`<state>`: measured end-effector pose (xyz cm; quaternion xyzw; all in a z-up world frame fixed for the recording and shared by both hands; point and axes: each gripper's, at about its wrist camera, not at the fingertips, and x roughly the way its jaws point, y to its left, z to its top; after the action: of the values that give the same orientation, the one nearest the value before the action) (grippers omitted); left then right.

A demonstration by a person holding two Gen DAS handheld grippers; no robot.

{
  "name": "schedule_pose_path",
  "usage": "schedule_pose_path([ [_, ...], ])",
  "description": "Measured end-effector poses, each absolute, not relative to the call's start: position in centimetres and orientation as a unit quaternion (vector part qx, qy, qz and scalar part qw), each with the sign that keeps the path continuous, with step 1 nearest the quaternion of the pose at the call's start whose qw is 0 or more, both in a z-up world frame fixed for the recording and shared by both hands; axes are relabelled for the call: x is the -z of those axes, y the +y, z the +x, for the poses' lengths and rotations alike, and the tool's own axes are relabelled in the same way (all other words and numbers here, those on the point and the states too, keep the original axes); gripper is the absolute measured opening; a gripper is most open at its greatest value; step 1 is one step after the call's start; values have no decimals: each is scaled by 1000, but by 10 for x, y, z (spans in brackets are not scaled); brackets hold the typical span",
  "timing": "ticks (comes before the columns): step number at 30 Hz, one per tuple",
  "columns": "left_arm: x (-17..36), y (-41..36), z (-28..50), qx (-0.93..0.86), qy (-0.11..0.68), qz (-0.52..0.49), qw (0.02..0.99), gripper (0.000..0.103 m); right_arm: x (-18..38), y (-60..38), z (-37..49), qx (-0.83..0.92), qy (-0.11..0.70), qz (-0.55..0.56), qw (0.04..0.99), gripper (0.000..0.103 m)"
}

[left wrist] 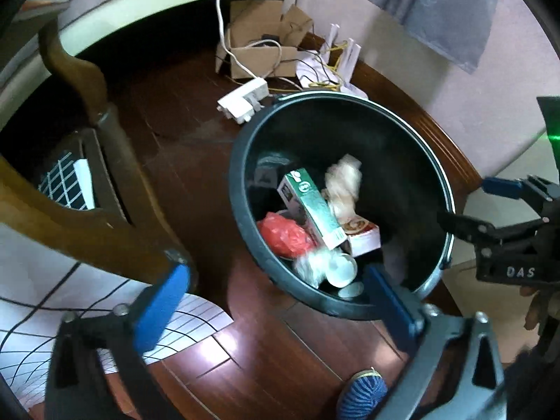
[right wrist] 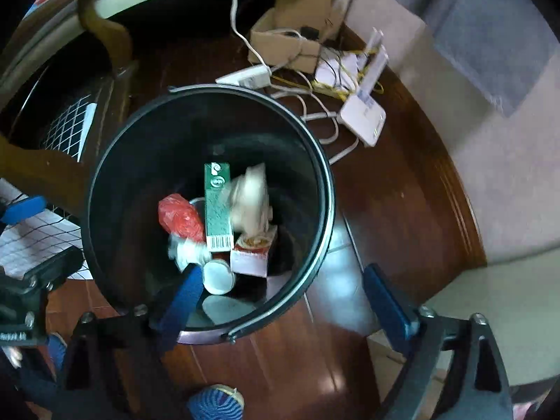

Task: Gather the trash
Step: 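Open both tools to drop the tissue and cloth into the bin, then move both tools back over the table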

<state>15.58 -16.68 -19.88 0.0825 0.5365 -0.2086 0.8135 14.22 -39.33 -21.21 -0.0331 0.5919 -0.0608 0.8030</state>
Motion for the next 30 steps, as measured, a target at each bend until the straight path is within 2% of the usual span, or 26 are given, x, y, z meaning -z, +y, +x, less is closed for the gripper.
schedule_pose_path([
  [14, 185, -172, 146, 204, 524, 93, 822, 102, 199, -405, 135, 72, 578, 8, 813, 103],
  [30, 157, -154, 128, 191, 506, 81, 837, 102, 167, -391, 119, 56, 552, -4, 832, 103],
])
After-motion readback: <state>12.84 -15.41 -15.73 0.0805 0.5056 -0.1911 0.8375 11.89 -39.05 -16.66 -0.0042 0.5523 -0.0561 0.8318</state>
